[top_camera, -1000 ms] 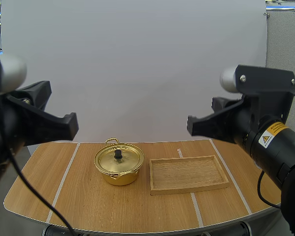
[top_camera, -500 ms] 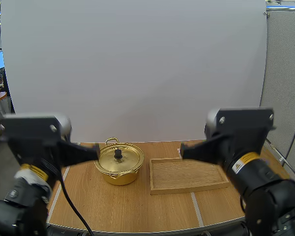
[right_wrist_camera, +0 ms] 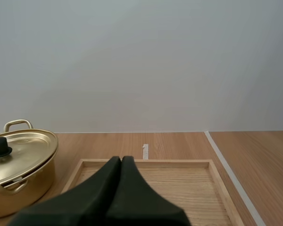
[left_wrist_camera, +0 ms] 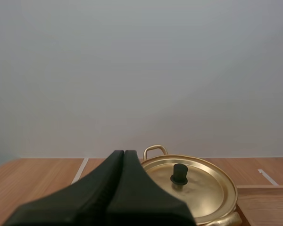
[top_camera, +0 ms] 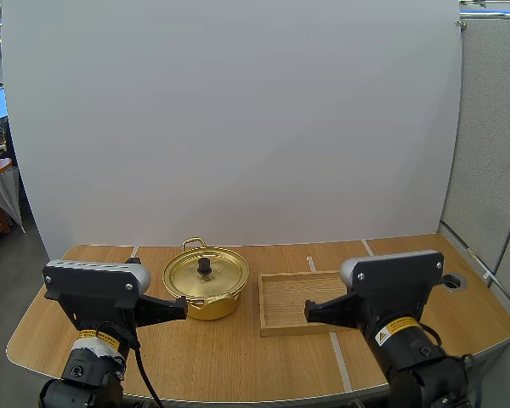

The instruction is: Open the pot, put the pineapple inside, and close it

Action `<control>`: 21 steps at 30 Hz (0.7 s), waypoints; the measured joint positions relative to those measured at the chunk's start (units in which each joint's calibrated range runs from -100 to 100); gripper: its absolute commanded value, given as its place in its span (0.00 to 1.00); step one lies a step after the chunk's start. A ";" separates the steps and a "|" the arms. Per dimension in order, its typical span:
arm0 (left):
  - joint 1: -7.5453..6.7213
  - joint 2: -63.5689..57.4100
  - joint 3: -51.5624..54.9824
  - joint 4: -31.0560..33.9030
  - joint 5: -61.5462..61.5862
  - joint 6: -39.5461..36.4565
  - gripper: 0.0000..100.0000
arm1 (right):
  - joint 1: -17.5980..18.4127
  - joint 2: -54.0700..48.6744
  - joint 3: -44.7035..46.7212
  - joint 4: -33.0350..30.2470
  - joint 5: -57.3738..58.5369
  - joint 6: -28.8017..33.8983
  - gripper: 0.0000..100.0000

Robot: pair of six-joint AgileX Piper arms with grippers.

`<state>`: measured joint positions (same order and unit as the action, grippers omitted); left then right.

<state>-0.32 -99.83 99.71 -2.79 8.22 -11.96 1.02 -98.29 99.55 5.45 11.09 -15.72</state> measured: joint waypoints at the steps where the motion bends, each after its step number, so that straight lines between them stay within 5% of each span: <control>1: 0.00 0.00 0.11 0.00 1.30 0.00 0.00 | -0.09 0.00 0.26 0.00 0.00 0.00 0.00; 10: 0.42 0.00 0.16 0.00 19.73 -0.23 0.00 | -0.77 -1.28 0.45 0.00 15.18 0.00 0.00; 21: 1.02 0.00 0.16 0.00 22.50 -0.46 0.00 | -1.40 -1.28 0.41 0.00 20.42 0.00 0.00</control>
<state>0.70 -99.83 99.87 -2.79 30.72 -12.42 -0.38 -99.57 99.96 5.45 31.51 -15.72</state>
